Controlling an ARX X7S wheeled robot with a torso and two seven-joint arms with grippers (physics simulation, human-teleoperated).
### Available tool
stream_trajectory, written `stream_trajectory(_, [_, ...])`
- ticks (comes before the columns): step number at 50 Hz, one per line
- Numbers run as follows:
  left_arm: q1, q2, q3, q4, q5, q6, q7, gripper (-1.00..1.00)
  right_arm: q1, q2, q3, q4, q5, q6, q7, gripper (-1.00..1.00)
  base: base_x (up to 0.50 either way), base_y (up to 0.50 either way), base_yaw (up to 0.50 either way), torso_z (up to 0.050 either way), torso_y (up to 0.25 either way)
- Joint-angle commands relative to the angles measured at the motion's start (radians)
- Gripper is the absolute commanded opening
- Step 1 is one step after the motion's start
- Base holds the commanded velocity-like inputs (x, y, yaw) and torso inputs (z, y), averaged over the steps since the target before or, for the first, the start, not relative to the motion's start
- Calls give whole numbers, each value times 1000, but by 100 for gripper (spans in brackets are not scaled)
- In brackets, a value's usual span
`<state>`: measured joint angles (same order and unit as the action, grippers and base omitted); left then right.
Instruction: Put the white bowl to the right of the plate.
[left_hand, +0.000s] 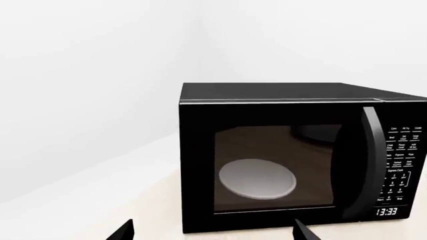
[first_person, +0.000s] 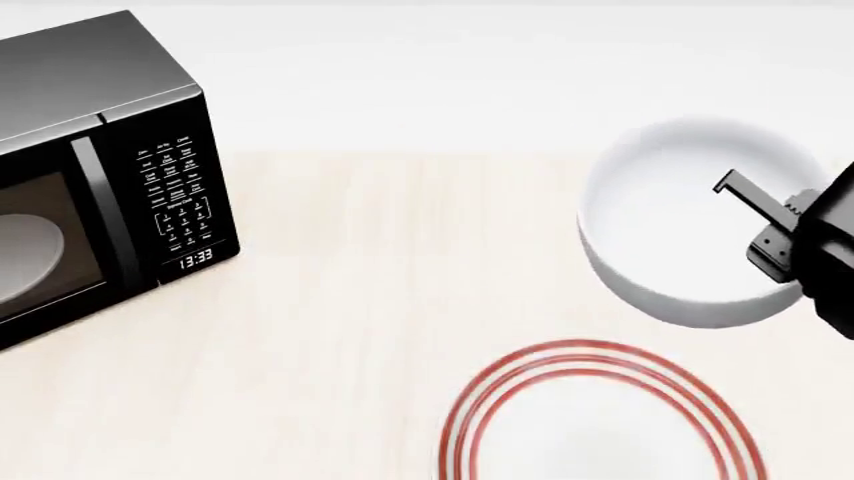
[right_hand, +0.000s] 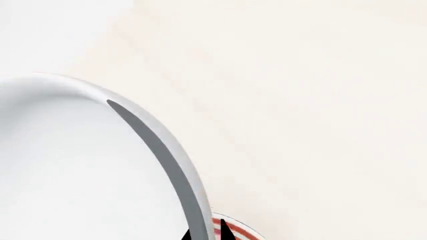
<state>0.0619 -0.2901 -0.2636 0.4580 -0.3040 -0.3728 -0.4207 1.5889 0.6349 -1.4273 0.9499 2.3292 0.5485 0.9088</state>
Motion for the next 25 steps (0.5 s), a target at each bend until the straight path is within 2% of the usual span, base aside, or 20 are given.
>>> stream_trajectory(1, [-8,-3,12,-13,6,-2,-5,100,22,-72,-25,354,-27,112,-160,-100,0,0,0,0,0])
stream_trajectory(25, [-14,-6,31,-31,12,0,-14,100,-56,41,-193,357,176,47,-205,-100,0,0,0,0,0])
